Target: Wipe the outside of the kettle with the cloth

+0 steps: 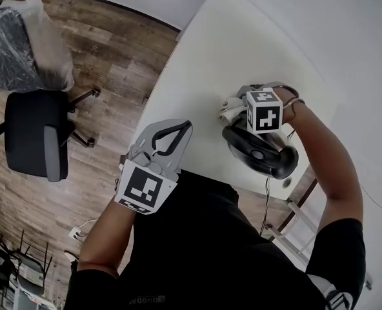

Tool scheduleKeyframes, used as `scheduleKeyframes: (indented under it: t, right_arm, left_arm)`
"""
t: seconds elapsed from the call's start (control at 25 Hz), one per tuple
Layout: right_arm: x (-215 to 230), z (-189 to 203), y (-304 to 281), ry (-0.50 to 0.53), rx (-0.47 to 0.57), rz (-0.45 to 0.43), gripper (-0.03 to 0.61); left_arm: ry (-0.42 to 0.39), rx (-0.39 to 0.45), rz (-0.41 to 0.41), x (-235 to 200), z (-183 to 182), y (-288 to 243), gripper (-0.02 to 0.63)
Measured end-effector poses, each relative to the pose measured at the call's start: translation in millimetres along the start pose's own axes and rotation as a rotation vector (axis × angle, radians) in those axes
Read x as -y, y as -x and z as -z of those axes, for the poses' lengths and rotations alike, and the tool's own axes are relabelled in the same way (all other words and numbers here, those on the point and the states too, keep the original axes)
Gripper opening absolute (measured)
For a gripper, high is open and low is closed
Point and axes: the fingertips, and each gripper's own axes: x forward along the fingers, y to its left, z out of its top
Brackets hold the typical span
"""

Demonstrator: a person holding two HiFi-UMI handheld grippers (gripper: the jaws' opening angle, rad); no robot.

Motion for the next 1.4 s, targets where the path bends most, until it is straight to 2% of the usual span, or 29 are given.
scheduleKeyframes:
  t: [0.12, 0.2, 0.44, 0.68, 0.84, 1.0, 1.08, 1.16, 1.28, 1.4]
  right_arm:
    - [2.5, 4.2, 11.9, -0.024, -0.015, 0.034, 0.098]
    - [6.3, 8.0, 26.5, -0.078, 0.006, 0.074, 0.098]
    - [5.9, 37.8, 82.5, -0.340, 0.108, 0.264, 0.098]
    - [-25.3, 93.2, 131.0, -0.742, 0.313, 0.479, 0.098]
    - [-71.5, 132.3, 166.3, -1.021, 0.458, 0.700, 0.098]
    - [-140.3, 158.1, 199.8, -1.305, 0.622, 1.000, 0.098]
    - [-179.3, 159.7, 204.7, -1.452, 0.758, 1.085, 0.098]
    - [-207.7, 155.4, 207.1, -1.559, 0.925, 1.128, 0.098]
    - [-237.7, 147.1, 213.5, -1.602, 1.096, 1.176, 0.098]
    - [-254.0, 136.7, 212.5, -1.570, 1.152, 1.192, 0.098]
  left_arm:
    - [-0.043, 0.006, 0.034, 3.4, -4.9, 2.3, 0.006]
    - [-0.062, 0.006, 0.054, 5.3, -8.0, 4.4, 0.006]
    - [-0.117, -0.004, 0.124, 8.6, -19.9, 9.0, 0.006]
    - [-0.216, 0.015, 0.202, 20.7, -52.5, 2.5, 0.006]
    - [-0.241, 0.029, 0.245, 28.8, -69.1, -3.7, 0.006]
    - [-0.143, 0.057, 0.188, 20.5, -92.2, -12.9, 0.006]
    - [-0.133, 0.064, 0.153, 24.5, -96.9, -11.7, 0.006]
    - [-0.163, 0.071, 0.128, 31.1, -103.0, -10.9, 0.006]
    - [-0.180, 0.089, 0.119, 50.4, -115.1, -8.1, 0.006]
    - [-0.177, 0.082, 0.123, 73.1, -115.1, -5.6, 0.006]
